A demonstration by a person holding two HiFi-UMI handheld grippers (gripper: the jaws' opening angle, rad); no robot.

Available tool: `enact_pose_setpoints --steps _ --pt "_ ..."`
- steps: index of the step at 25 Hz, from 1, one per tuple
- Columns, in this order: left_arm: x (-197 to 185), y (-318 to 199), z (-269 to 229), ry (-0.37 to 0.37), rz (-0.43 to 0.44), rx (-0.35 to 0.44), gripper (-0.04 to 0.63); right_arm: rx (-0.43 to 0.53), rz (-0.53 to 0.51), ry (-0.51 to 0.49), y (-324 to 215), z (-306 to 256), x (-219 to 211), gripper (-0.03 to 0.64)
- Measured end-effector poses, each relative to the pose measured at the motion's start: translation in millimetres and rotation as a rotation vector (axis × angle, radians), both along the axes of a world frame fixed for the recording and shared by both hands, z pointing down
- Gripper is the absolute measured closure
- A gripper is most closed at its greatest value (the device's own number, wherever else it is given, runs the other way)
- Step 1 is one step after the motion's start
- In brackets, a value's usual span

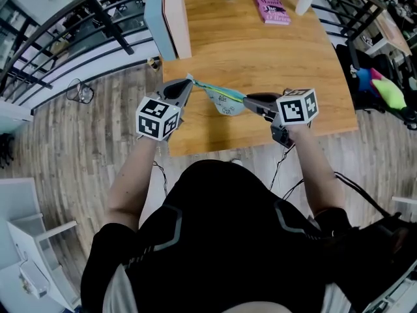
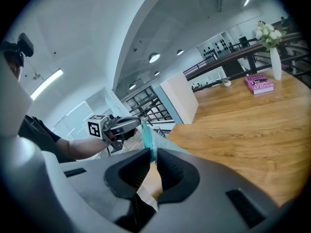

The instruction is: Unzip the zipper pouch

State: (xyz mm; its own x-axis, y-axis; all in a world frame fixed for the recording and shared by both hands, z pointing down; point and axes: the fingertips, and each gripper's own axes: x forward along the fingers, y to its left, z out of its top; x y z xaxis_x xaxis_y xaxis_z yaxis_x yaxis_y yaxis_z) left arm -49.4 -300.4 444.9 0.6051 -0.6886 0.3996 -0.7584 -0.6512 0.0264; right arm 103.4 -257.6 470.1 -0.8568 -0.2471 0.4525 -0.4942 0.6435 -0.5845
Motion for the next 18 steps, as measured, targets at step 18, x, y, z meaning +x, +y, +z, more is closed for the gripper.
enact_pose_setpoints --steps 18 --pt "0.2 -23.0 38.8 -0.082 -0.103 -0.02 0.565 0.05 -0.099 0.12 -55.0 37.6 1.8 0.56"
